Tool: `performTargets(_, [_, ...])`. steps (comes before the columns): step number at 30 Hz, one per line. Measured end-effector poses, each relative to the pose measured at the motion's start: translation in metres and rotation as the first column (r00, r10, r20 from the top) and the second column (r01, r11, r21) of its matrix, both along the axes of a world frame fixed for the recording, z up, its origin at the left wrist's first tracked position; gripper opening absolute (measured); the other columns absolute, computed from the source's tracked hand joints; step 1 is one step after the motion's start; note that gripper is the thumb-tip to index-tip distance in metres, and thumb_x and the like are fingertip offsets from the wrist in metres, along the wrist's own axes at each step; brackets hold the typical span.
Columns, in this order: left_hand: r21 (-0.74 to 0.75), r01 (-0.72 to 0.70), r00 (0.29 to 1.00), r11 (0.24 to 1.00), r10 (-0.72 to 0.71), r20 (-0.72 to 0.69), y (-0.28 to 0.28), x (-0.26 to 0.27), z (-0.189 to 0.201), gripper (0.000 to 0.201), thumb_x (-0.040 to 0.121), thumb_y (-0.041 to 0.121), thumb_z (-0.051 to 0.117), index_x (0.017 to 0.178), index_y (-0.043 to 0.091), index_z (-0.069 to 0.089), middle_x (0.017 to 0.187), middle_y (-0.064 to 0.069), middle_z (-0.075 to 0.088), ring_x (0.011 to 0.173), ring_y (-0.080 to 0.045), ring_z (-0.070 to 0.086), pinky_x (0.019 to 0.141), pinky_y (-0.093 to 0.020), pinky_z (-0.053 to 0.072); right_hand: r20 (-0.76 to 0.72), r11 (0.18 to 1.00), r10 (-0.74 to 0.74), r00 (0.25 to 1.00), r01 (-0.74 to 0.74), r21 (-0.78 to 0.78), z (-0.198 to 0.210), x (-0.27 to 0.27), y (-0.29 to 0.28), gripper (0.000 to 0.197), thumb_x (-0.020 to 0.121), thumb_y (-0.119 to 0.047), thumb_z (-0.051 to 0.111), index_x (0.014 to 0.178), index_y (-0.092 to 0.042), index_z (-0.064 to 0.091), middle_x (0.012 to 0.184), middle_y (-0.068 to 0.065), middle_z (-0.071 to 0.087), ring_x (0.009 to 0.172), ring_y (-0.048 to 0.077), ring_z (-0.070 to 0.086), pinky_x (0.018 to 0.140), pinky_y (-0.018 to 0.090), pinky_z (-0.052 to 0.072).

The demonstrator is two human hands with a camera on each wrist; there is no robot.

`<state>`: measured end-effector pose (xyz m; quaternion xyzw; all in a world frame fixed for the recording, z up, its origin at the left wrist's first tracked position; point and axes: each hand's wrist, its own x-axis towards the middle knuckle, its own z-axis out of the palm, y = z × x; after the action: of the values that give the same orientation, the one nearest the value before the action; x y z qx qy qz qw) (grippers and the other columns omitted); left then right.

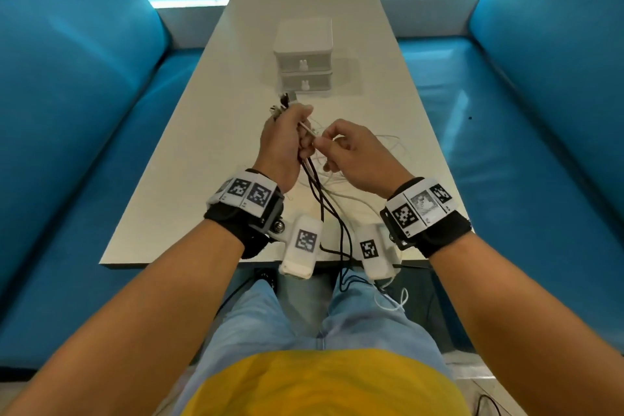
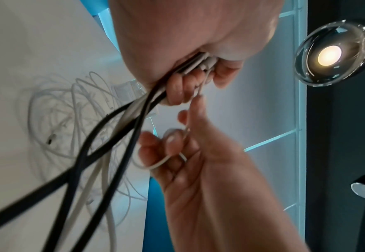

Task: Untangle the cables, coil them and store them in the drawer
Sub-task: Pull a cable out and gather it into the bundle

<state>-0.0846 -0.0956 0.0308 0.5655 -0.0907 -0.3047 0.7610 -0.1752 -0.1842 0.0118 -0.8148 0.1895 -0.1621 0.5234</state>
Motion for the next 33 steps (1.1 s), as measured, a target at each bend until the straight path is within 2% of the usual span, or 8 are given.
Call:
performTargets(6, [-0.099, 0.028, 0.998, 0.995, -0.033, -0.048, 0.007, 0.01, 0.017, 0.024, 0.09, 0.009, 0.053, 0.067, 0.014, 0.05, 0.06, 0.001, 0.047, 0.059, -0.014, 0.052, 0.065, -0.028, 0.046, -0.211, 0.96, 0.097, 0.973, -0.148, -0.238, -0.01, -0.004, -0.023, 0.026, 0.095, -0.028, 0.055, 0.079, -0.009, 0.063, 0.072, -0.002, 0.062, 0.07, 0.013, 0.056, 0.073, 0.032, 0.045])
performTargets(8, [-0.165, 0.083, 0.991, 0.983, -0.099, -0.091, 0.011, 0.011, 0.022, 0.027, 0.091, 0.009, 0.049, 0.065, 0.015, 0.046, 0.059, 0.001, 0.04, 0.053, -0.014, 0.045, 0.067, -0.03, 0.049, -0.296, 0.938, 0.128, 0.947, -0.213, -0.275, -0.015, -0.005, -0.031, 0.024, 0.094, -0.028, 0.056, 0.081, -0.01, 0.064, 0.078, -0.002, 0.065, 0.078, 0.017, 0.06, 0.081, 0.036, 0.047])
performTargets(10, [-0.138, 0.13, 0.988, 0.982, -0.14, -0.065, 0.015, 0.009, 0.022, 0.031, 0.092, 0.007, 0.047, 0.063, 0.018, 0.041, 0.054, 0.004, 0.031, 0.046, -0.011, 0.029, 0.056, -0.027, 0.045, -0.336, 0.93, 0.16, 0.928, -0.256, -0.262, -0.016, -0.007, -0.036, 0.013, 0.092, -0.025, 0.061, 0.091, -0.014, 0.067, 0.089, -0.004, 0.067, 0.087, 0.013, 0.061, 0.089, 0.034, 0.048])
performTargets(13, [0.092, 0.194, 0.971, 0.977, -0.204, 0.126, 0.022, 0.004, 0.011, 0.036, 0.092, 0.001, 0.047, 0.063, 0.021, 0.037, 0.049, 0.009, 0.027, 0.044, -0.008, 0.023, 0.043, -0.021, 0.029, -0.181, 0.956, 0.132, 0.975, -0.173, -0.238, -0.001, -0.012, -0.04, 0.026, 0.091, -0.016, 0.062, 0.117, -0.018, 0.063, 0.112, -0.001, 0.066, 0.105, 0.011, 0.061, 0.098, 0.028, 0.048])
performTargets(17, [0.271, 0.282, 0.905, 0.92, -0.348, 0.243, 0.027, -0.005, -0.003, 0.037, 0.091, 0.003, 0.055, 0.065, 0.021, 0.036, 0.05, 0.008, 0.027, 0.04, -0.007, 0.024, 0.04, -0.019, 0.025, 0.083, 0.978, 0.119, 0.989, -0.102, -0.18, 0.035, -0.014, -0.021, 0.033, 0.096, -0.013, 0.053, 0.129, -0.021, 0.056, 0.113, -0.002, 0.063, 0.106, 0.005, 0.06, 0.093, 0.013, 0.046])
performTargets(20, [0.287, 0.297, 0.884, 0.911, -0.376, 0.277, 0.026, -0.011, -0.004, 0.026, 0.091, 0.005, 0.059, 0.071, 0.015, 0.044, 0.052, 0.005, 0.027, 0.041, -0.008, 0.025, 0.042, -0.02, 0.026, 0.087, 0.964, 0.181, 0.98, -0.159, -0.214, 0.045, -0.011, -0.003, 0.036, 0.099, -0.021, 0.05, 0.135, -0.024, 0.053, 0.123, -0.003, 0.062, 0.116, 0.002, 0.056, 0.1, 0.015, 0.041])
performTargets(23, [0.292, 0.284, 0.89, 0.913, -0.364, 0.275, 0.026, -0.013, -0.002, 0.036, 0.09, -0.002, 0.054, 0.061, 0.017, 0.044, 0.046, 0.009, 0.031, 0.041, -0.007, 0.029, 0.044, -0.021, 0.03, 0.024, 0.94, 0.194, 0.981, -0.179, -0.29, 0.042, -0.006, 0.004, 0.035, 0.1, -0.023, 0.047, 0.134, -0.022, 0.055, 0.131, -0.004, 0.06, 0.122, 0.004, 0.052, 0.107, 0.022, 0.038])
performTargets(33, [0.278, 0.271, 0.91, 0.922, -0.339, 0.24, 0.029, -0.006, -0.001, 0.035, 0.089, -0.008, 0.043, 0.062, 0.014, 0.043, 0.046, 0.007, 0.032, 0.041, -0.007, 0.029, 0.043, -0.02, 0.032, 0.001, 0.916, 0.165, 0.986, -0.153, -0.371, 0.037, -0.002, 0.021, 0.041, 0.101, -0.019, 0.043, 0.142, -0.02, 0.044, 0.134, 0.002, 0.057, 0.121, 0.013, 0.052, 0.096, 0.014, 0.034])
